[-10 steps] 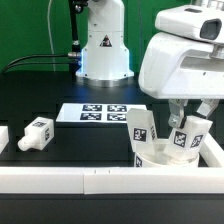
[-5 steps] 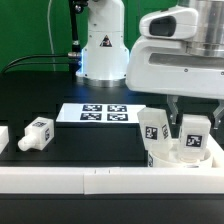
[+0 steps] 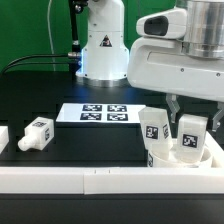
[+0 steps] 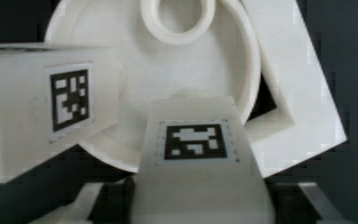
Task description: Assemble stool
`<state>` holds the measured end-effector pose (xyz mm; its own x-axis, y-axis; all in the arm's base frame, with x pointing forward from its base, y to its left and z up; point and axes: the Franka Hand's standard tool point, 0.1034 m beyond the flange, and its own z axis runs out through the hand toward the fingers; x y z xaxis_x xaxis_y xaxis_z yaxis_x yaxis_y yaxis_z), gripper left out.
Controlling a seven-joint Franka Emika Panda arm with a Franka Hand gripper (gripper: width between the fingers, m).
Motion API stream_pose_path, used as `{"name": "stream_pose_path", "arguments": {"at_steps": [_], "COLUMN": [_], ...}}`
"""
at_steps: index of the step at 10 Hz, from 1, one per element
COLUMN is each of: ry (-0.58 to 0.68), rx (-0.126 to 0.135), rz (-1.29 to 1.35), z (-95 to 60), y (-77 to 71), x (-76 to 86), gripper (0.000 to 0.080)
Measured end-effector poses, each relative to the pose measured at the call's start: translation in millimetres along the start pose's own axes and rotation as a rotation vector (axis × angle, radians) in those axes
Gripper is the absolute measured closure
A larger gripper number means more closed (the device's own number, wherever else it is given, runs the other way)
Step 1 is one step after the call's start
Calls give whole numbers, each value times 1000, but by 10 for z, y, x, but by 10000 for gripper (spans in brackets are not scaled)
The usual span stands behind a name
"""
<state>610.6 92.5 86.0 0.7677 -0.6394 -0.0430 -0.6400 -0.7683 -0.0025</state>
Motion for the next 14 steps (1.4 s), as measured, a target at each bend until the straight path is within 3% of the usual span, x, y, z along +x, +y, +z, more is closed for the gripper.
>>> {"name": "stream_pose_path", "arguments": {"at_steps": [3, 8, 9, 11, 12, 13, 14], "ry": [-31, -46, -63, -54, -59, -62, -61], "rx": [70, 67, 87, 175, 177, 178, 178], "rz": [486, 800, 963, 1302, 1317, 1298, 1290], "z": [52, 53, 54, 52, 53, 57, 61], "y": [-41, -69, -91, -155, -153, -161, -164], "x": [-64, -89, -107, -156, -168, -175, -181], "gripper": [462, 462, 462, 462, 462, 357, 357]}}
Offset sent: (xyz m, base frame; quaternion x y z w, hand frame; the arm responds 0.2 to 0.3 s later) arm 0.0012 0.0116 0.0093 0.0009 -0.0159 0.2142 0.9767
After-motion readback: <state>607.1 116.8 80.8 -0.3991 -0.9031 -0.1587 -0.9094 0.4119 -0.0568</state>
